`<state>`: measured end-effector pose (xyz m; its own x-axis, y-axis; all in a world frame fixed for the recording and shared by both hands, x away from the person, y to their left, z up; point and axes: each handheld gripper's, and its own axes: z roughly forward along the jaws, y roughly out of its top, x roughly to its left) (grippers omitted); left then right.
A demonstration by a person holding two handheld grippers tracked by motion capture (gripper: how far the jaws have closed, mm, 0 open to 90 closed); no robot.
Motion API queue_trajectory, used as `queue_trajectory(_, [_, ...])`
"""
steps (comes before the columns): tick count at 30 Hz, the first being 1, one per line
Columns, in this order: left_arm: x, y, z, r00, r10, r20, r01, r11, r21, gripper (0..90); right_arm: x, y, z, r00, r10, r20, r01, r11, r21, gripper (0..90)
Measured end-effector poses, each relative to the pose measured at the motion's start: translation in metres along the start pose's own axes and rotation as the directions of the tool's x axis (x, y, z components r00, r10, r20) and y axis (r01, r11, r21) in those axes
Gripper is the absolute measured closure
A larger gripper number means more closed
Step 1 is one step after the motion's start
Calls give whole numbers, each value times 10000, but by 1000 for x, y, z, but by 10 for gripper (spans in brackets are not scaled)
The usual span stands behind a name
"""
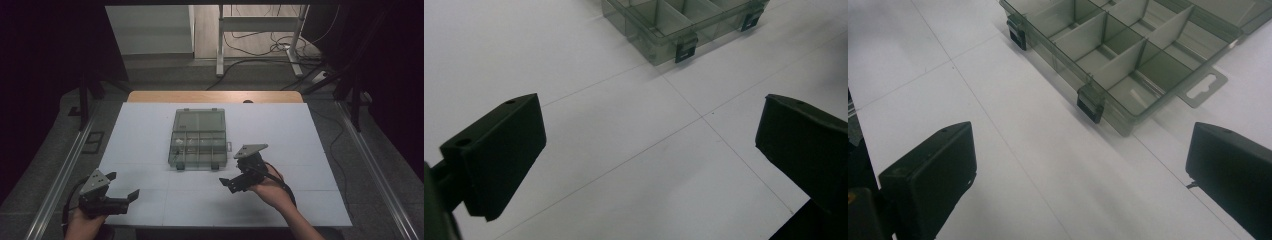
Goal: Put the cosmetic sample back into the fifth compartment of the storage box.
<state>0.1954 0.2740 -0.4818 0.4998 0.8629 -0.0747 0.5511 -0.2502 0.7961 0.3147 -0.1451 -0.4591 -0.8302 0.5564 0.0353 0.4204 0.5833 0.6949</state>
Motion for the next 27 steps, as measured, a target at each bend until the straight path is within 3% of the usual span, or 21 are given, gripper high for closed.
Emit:
queue_trajectory(5, [0,0,0,10000,-1,2,1,10000,-7,4,-1,-6,-6,9998,18,210,-18,10000,-24,5])
queue_trajectory(20, [0,0,0,10000,-67,9,67,10000,-27,4,-14,-29,-32,9953,709,659,-694,9973,-256,2])
queue_trajectory(27, [1,0,0,9999,-100,16,100,9999,-50,4,-17,-36,-40,9937,717,858,-692,9971,-318,1])
